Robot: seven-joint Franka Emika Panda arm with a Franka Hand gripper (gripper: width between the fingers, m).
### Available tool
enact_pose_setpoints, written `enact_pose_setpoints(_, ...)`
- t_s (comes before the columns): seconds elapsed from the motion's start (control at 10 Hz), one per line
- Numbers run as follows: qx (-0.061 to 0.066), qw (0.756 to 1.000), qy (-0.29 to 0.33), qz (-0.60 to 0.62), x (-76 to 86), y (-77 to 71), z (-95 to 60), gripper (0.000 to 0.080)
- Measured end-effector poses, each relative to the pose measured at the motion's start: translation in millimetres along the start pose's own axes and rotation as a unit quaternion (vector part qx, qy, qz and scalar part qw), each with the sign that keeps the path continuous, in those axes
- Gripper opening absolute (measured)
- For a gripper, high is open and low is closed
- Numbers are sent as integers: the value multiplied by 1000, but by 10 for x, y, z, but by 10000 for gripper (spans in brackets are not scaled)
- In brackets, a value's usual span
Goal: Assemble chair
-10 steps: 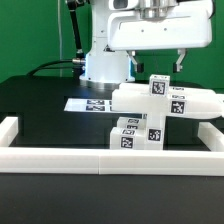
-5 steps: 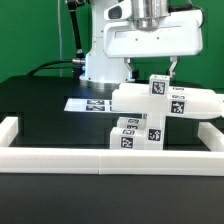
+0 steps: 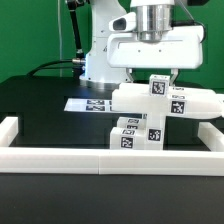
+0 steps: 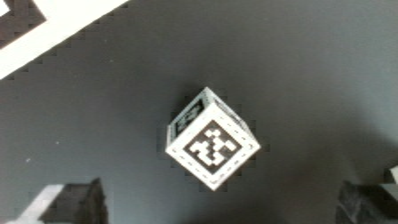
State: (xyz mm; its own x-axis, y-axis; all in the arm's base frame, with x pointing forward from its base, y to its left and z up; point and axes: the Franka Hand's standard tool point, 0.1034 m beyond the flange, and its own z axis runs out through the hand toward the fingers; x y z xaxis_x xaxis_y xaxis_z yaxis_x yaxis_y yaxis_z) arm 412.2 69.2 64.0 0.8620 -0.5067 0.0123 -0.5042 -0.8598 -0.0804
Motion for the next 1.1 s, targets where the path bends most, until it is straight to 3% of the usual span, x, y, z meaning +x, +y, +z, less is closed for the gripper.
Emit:
enact_pose_setpoints(0.2,-13,1000,3,9,-16,-69,119,648)
enact_pose_setpoints(0.5,-13,1000,3,7,-4,-63,120,648)
enact_pose_setpoints(1.1,-35,999,4,4,-23,87,308,648)
